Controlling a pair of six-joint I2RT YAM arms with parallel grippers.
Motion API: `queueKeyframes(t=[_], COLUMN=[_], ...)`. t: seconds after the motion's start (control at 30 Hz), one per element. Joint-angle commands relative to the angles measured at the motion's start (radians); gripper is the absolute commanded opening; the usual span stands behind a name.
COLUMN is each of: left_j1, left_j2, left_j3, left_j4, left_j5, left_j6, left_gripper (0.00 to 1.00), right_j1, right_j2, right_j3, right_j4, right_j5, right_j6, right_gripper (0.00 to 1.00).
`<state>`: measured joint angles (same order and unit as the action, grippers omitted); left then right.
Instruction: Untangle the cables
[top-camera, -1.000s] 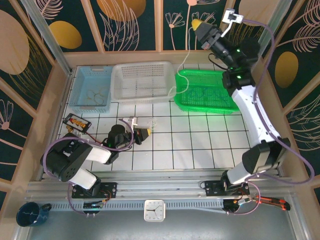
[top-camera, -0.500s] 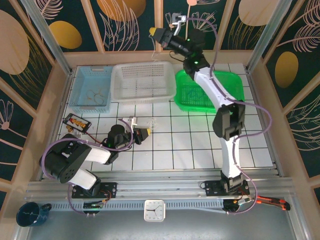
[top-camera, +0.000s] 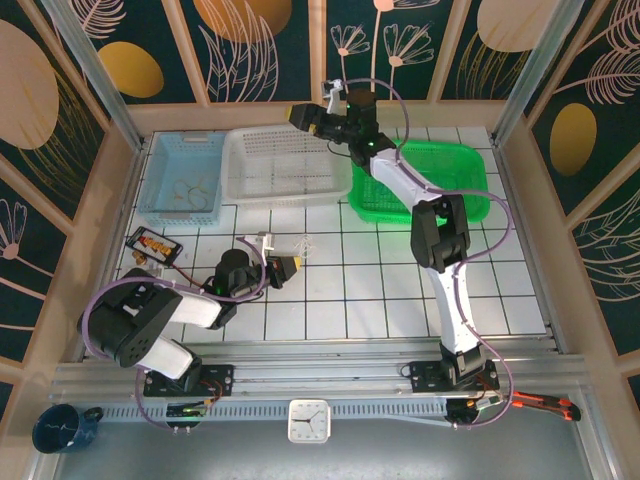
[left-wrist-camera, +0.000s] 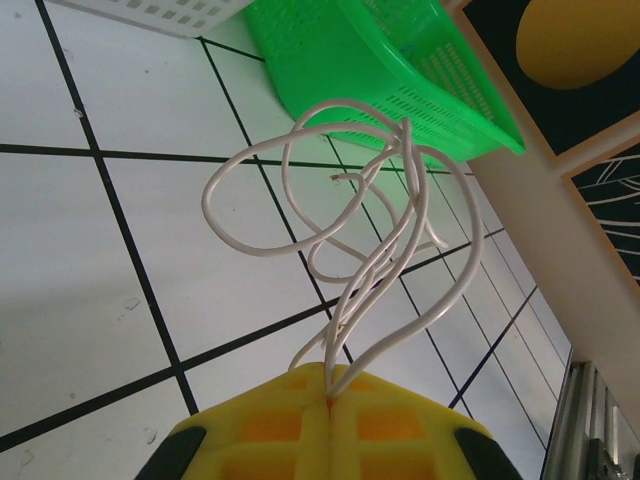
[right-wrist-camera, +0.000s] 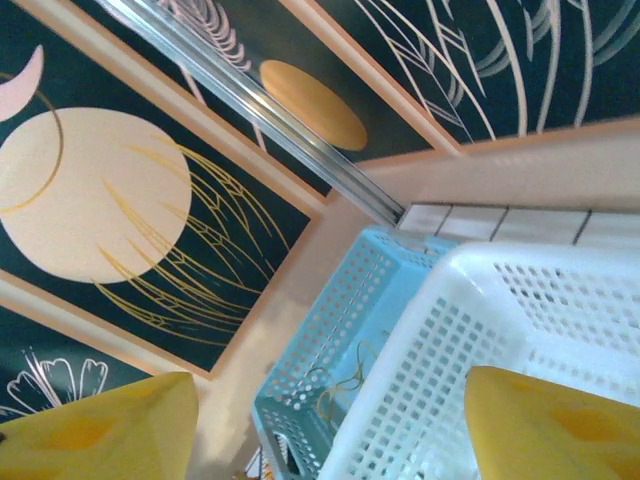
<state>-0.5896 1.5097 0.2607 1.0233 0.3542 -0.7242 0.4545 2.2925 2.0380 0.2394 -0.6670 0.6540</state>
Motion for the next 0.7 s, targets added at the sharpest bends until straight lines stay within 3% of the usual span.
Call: queueKeyframes(t=[0.0, 0.17, 0.4, 0.53, 0.67], left_j1=[-0.003, -0.003, -0.003, -0.003, -0.003], left_j2=[-0.02, -0.042, -0.092, -0.125, -0.157], left_j3=[0.007, 0.012, 0.02, 0.03, 0.036], left_j4=[0.012, 0.011, 0.032, 0.036, 0.025], left_j5=[-0.004, 0.0, 0.018, 0.036, 0.042], left_j6=[-0.008, -0.017, -0.077, -0.111, -0.129], left_gripper=[0.0, 0.0, 0.0, 0.0, 0.0], right_j1=[0.006, 0.008, 0.019, 0.074, 0.16], right_j2=[-0.137, -0.359, -0.74, -0.901, -0.979], right_j3=[-0.068, -0.328, -0.893, -1.152, -1.296], right_j4=[-0.037, 0.022, 0.201, 0.227, 0.22], right_j5=[0.012, 0.014, 0.044, 0.093, 0.147], right_j6=[-0.073, -0.093, -0.05, -0.061, -0.086], right_gripper=[0.76, 0.75, 0.71, 0.66, 0.64])
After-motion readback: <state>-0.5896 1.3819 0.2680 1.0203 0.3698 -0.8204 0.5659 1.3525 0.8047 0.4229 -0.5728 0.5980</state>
